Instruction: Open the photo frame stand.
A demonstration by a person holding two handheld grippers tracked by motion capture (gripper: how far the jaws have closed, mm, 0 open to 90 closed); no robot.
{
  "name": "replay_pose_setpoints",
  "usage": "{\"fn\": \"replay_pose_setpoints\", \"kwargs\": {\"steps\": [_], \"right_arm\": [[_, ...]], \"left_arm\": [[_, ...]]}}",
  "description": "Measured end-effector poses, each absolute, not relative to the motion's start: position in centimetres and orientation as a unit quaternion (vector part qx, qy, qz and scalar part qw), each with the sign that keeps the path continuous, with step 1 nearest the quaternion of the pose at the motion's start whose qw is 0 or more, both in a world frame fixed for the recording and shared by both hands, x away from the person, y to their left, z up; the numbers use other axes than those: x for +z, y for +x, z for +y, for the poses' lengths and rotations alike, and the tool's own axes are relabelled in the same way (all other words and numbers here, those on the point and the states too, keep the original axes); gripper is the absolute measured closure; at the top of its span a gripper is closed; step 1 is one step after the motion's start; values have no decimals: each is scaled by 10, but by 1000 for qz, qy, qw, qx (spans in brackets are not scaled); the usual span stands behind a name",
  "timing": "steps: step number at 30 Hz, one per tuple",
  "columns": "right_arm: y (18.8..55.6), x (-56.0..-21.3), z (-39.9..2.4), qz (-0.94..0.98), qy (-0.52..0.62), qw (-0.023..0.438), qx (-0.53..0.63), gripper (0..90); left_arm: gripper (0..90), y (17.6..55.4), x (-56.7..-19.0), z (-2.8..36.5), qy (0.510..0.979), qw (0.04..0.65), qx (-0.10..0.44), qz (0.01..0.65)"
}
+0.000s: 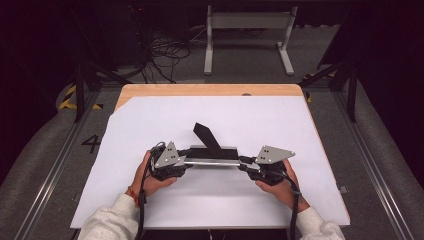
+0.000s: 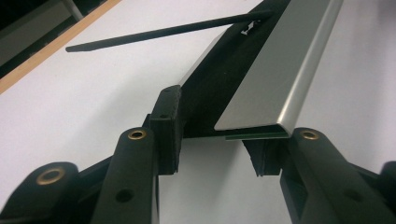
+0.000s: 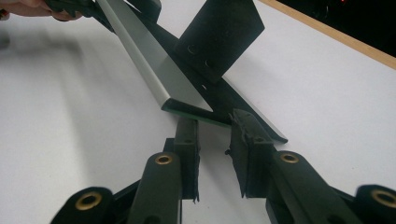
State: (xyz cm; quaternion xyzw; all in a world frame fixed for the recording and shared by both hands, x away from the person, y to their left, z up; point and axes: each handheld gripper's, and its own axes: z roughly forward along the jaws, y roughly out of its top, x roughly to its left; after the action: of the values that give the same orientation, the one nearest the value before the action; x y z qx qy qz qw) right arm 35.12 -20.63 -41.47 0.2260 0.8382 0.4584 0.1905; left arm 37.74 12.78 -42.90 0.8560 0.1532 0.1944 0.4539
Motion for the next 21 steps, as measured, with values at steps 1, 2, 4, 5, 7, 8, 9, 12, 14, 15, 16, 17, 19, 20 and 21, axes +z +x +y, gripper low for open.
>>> {"fn": "replay_pose_setpoints", "kwargs": {"steps": [1, 2, 4, 5, 7, 8, 9, 12, 14, 15, 16, 17, 19, 20, 21], "right_arm": [[351, -415, -206, 838, 225, 191, 458, 734], [351, -414, -206, 839, 224, 191, 458, 735], [351, -414, -206, 839, 223, 193, 457, 734], [351, -414, -206, 839, 224, 196, 455, 734], [351, -414, -206, 838, 225, 197, 457, 734], [352, -414, -206, 838, 224, 197, 457, 736], [351, -414, -206, 837, 224, 198, 458, 736], [351, -413, -207, 834, 223, 198, 463, 741], [351, -412, -207, 834, 222, 201, 464, 747], [351, -412, -208, 833, 222, 201, 465, 749], [351, -411, -209, 832, 222, 199, 467, 752], [350, -411, -209, 832, 222, 200, 467, 753], [350, -411, -210, 832, 221, 200, 468, 756], [350, -410, -210, 832, 220, 199, 469, 758], [349, -410, -210, 832, 219, 198, 469, 761]], "left_arm": [[610, 378, -429, 128, 855, 455, 195, 153], [613, 378, -429, 128, 855, 455, 195, 153], [618, 377, -429, 127, 855, 455, 196, 152], [618, 377, -429, 127, 855, 456, 197, 153], [620, 377, -429, 127, 854, 457, 195, 153], [620, 377, -429, 127, 854, 459, 194, 153], [621, 377, -429, 127, 853, 460, 193, 154], [624, 377, -429, 128, 851, 464, 190, 156], [630, 376, -428, 127, 851, 465, 189, 154], [632, 376, -428, 127, 850, 467, 187, 154], [633, 376, -428, 127, 850, 468, 187, 152], [634, 376, -428, 127, 850, 469, 186, 152], [637, 375, -427, 127, 850, 470, 184, 150], [639, 375, -427, 127, 849, 472, 182, 151], [640, 375, -426, 128, 849, 473, 181, 152]]}}
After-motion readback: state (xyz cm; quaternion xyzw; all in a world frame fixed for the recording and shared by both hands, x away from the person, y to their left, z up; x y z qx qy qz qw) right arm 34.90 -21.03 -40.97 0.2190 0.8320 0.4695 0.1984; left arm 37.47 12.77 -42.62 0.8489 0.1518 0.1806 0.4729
